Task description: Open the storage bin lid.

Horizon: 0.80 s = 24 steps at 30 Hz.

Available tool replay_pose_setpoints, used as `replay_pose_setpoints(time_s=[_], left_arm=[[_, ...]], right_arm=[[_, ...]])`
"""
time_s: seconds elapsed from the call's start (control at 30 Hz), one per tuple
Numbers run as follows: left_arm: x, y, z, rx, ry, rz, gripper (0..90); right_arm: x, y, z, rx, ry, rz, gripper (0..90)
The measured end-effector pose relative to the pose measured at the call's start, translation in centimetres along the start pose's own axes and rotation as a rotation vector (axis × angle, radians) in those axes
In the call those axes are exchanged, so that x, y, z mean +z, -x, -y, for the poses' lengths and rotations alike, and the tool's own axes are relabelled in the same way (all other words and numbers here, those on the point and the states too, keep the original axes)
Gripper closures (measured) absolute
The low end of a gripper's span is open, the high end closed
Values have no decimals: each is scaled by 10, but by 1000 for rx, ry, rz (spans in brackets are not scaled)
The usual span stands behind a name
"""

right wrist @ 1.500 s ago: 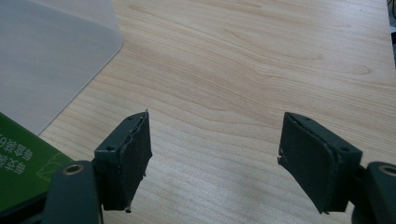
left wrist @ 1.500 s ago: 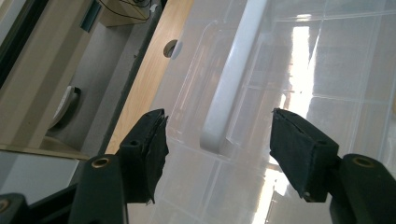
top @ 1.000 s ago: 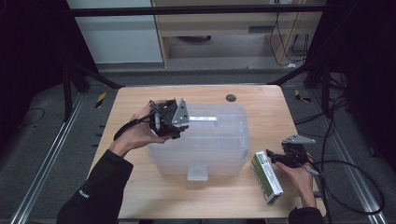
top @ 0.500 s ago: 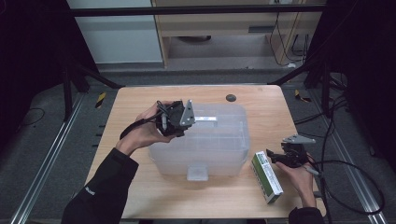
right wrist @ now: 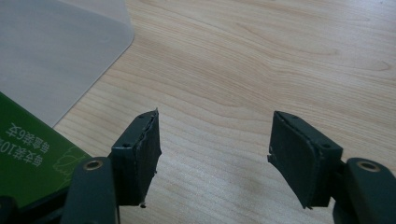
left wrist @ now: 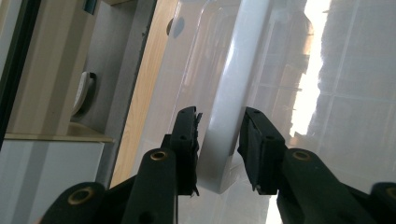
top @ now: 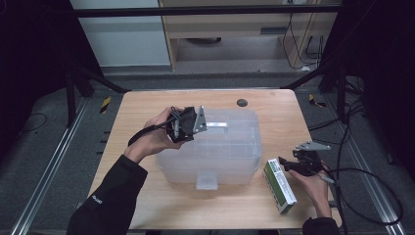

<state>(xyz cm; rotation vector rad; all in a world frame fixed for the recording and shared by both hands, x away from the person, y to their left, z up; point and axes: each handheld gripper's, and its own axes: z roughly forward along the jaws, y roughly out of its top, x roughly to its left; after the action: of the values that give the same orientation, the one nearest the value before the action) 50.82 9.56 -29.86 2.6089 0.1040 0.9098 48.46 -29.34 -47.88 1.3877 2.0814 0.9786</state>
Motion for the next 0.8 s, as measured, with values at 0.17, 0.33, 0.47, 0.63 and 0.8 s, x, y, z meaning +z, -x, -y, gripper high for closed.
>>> replay_pose_setpoints(time_s=[0.17,0.33,0.47,0.63,0.8], left_arm=[[0,1,-2,19,-24,-14,699],[-1,1,-3,36,-34,-15,704],[-1,2,-4,37,-27,-23,709],[-2,1,-3,36,-24,-16,711],[-2,0,-2,33,-12,-6,713]], right_arm=[[0,-1,-1,-3,2,-5,361],[-3,-1,-3,1,6,-14,365],[-9,-2,-7,-3,25,-23,395],[-16,-5,-13,-22,59,-28,442],[-25,-9,-19,-30,109,-38,523]])
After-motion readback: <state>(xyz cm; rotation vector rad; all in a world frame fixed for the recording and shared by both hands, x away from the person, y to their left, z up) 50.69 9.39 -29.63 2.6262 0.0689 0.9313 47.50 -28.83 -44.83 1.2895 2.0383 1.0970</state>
